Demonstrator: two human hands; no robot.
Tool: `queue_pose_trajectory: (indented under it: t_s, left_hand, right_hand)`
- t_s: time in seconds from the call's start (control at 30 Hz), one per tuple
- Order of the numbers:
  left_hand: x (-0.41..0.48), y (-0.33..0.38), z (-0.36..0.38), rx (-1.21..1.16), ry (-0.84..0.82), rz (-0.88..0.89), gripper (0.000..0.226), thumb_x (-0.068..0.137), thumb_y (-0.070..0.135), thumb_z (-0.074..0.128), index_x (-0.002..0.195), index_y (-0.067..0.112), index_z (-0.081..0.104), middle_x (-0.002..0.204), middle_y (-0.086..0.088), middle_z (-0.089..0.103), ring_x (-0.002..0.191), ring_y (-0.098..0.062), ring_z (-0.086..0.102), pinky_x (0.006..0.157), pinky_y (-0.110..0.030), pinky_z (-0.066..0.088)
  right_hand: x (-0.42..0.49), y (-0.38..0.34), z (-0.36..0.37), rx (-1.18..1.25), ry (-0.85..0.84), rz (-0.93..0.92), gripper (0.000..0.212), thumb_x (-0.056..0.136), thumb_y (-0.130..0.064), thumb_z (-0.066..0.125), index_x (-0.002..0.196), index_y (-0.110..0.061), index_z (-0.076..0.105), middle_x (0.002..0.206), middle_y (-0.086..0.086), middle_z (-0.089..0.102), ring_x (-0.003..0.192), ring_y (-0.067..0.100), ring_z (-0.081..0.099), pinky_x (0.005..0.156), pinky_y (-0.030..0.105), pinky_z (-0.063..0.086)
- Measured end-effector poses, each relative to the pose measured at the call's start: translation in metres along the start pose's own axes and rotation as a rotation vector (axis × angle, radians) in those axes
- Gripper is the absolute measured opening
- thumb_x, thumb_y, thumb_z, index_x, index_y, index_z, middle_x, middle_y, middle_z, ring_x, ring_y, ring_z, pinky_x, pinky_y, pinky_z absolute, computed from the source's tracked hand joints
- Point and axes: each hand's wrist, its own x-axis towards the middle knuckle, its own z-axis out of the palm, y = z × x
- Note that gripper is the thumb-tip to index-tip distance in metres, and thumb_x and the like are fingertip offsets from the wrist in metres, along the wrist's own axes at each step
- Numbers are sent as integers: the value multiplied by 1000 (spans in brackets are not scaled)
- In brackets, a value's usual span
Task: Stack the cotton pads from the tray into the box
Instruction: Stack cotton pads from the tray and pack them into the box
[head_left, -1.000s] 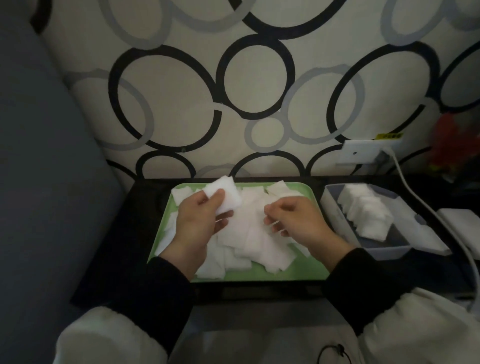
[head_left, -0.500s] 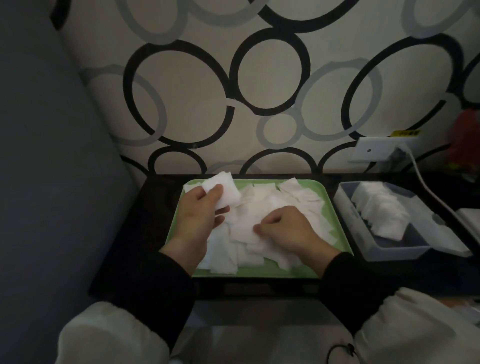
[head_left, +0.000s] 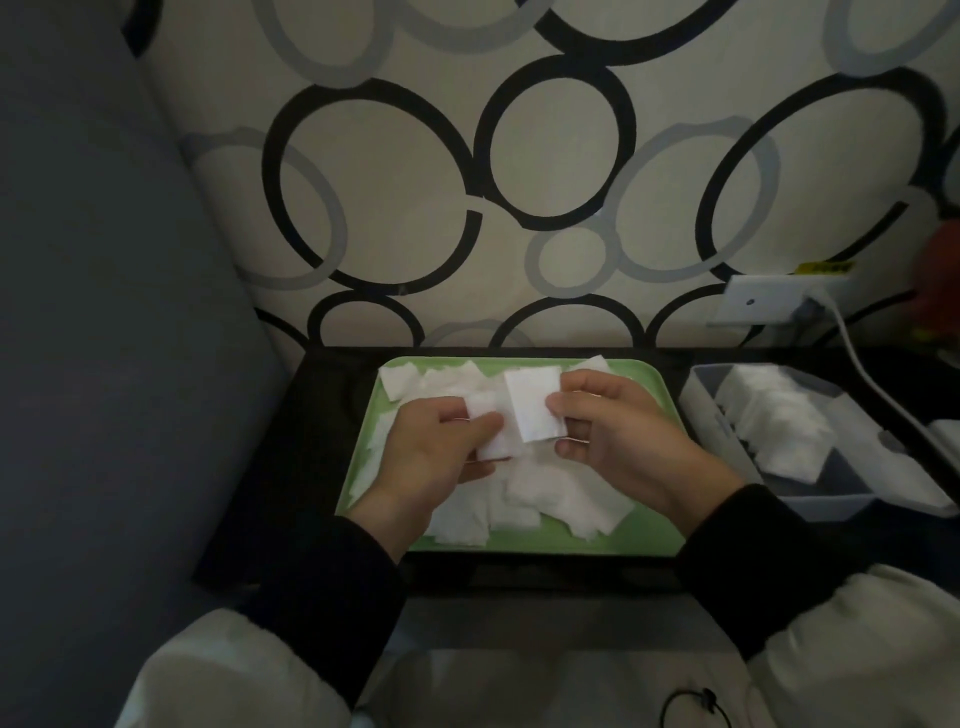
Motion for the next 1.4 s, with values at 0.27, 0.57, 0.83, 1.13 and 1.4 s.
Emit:
queue_pose_trajectory:
  t_s: [0.27,0.57,0.83,1.13,1.4]
  left_hand:
    - [-3,4,7,-25,-61,33,14,91,17,70,99,9,77,91,-5,78,82,-15,73,77,-31,62]
    - [-2,9,11,-126,-78,-59,29,101,32,54,105,9,73,91,-11,78,84,-24,76,72,-35,60]
    - [3,8,4,-64,103,99,7,93,8,66,95,14,69,85,-3,72,85,-17,70,68,-28,61]
    - [8,5,-2,-28,135,87,11,95,15,63,105,18,68,104,-6,71,95,-24,70,61,-23,55]
    - [6,7,-1,-21,133,108,13,95,13,63,90,25,67,97,-4,71,93,-24,70,60,-23,55]
  right_hand:
    - [-5,2,11,-221,137,-73,27,79,-2,77,103,-10,67,78,10,75,67,21,68,57,29,50]
    - [-8,0,12,-439,205,-161,42,73,-6,84,108,-13,61,78,11,75,63,19,70,55,24,51]
    - [-2,6,-7,-520,278,-61,14,91,-10,68,102,-4,65,79,17,73,58,18,69,59,31,51]
    - [2,31,-14,-965,274,25,33,73,-37,83,87,-15,63,63,0,73,60,7,68,68,26,52]
    - [4,25,-15,-810,246,88,44,69,-15,85,103,-20,58,78,5,72,66,18,69,64,31,55]
